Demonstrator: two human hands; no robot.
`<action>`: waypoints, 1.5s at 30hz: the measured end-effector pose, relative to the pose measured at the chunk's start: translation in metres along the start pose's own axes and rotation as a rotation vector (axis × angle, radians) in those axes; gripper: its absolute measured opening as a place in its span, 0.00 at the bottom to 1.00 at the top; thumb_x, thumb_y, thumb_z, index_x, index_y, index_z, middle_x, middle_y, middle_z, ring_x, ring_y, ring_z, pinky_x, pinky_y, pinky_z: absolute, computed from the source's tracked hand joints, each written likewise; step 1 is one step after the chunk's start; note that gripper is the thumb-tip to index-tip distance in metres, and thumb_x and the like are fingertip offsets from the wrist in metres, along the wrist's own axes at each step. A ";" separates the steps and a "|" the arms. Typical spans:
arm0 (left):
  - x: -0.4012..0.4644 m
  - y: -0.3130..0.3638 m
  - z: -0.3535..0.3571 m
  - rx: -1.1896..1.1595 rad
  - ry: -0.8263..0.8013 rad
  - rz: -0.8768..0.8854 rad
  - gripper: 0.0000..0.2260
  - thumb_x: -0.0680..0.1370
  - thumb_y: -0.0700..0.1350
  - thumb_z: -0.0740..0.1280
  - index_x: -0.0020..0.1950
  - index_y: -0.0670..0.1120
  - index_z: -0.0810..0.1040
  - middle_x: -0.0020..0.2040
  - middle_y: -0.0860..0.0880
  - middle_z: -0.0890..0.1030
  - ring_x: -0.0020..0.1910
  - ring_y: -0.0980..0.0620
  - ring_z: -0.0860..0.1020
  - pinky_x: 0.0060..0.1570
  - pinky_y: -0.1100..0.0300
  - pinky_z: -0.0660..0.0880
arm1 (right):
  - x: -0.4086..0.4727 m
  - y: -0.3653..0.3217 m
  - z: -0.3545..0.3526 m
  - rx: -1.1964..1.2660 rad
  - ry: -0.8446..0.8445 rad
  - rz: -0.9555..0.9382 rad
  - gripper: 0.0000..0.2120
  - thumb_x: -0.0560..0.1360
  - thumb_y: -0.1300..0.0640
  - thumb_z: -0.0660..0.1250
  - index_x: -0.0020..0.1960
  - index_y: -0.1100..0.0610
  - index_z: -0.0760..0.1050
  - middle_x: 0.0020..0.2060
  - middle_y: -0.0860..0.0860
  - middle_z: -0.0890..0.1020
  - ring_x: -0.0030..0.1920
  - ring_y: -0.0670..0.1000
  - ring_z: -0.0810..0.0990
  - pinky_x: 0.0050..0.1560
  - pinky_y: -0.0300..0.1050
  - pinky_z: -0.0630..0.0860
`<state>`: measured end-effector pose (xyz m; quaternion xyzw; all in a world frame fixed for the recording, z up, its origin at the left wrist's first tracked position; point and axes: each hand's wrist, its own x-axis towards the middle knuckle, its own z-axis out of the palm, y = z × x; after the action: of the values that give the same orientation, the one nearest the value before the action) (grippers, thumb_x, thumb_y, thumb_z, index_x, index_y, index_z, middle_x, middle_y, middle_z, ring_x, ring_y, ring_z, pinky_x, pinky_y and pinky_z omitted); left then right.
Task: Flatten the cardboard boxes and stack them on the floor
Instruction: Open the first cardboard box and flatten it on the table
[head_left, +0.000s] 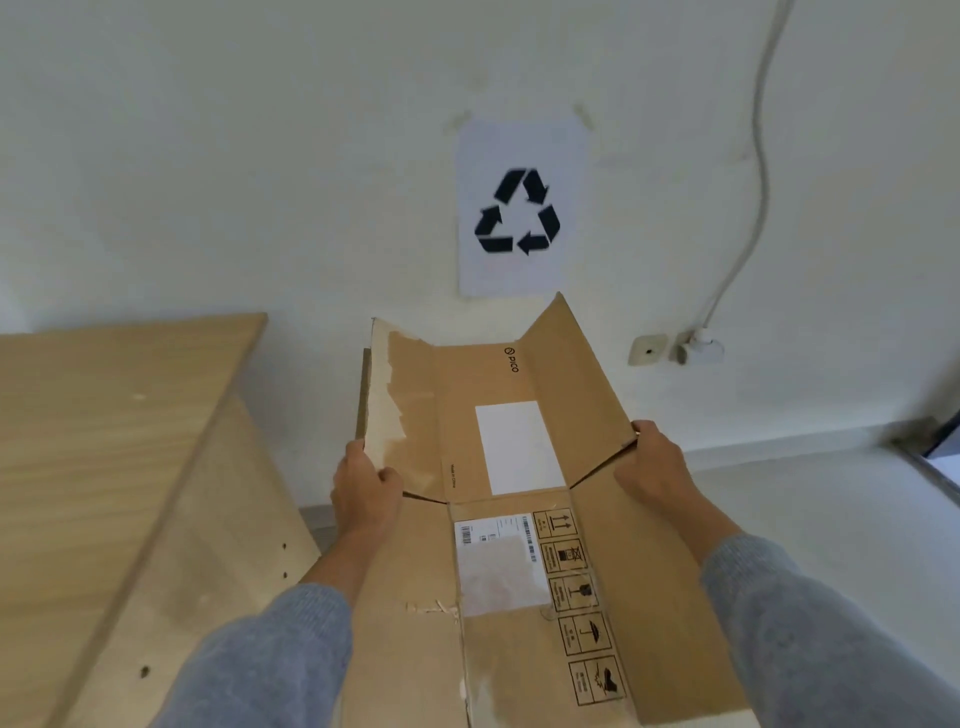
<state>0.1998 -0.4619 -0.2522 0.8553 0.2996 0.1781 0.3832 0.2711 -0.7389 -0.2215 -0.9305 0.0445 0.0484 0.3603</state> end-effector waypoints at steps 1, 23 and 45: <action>0.000 -0.011 0.019 0.002 -0.008 -0.010 0.20 0.75 0.32 0.60 0.67 0.36 0.67 0.56 0.36 0.78 0.53 0.37 0.77 0.46 0.52 0.73 | 0.008 0.016 0.013 -0.003 -0.013 -0.001 0.20 0.72 0.68 0.60 0.64 0.64 0.65 0.55 0.60 0.76 0.48 0.55 0.72 0.46 0.46 0.70; -0.005 -0.387 0.444 -0.045 -0.054 -0.204 0.21 0.76 0.32 0.58 0.69 0.40 0.66 0.61 0.36 0.77 0.58 0.37 0.76 0.58 0.46 0.75 | 0.133 0.418 0.370 -0.155 -0.135 0.015 0.36 0.69 0.70 0.65 0.73 0.57 0.54 0.62 0.59 0.65 0.53 0.57 0.72 0.55 0.47 0.75; -0.001 -0.429 0.487 0.356 -0.227 -0.208 0.25 0.75 0.49 0.67 0.66 0.35 0.68 0.65 0.35 0.72 0.62 0.33 0.69 0.60 0.44 0.69 | 0.145 0.483 0.395 -0.314 -0.234 0.315 0.41 0.70 0.45 0.71 0.72 0.62 0.55 0.69 0.59 0.65 0.66 0.58 0.69 0.65 0.52 0.70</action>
<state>0.2974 -0.5039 -0.8925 0.8884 0.3680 -0.0155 0.2740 0.3355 -0.8349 -0.8514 -0.9448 0.1389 0.2174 0.2019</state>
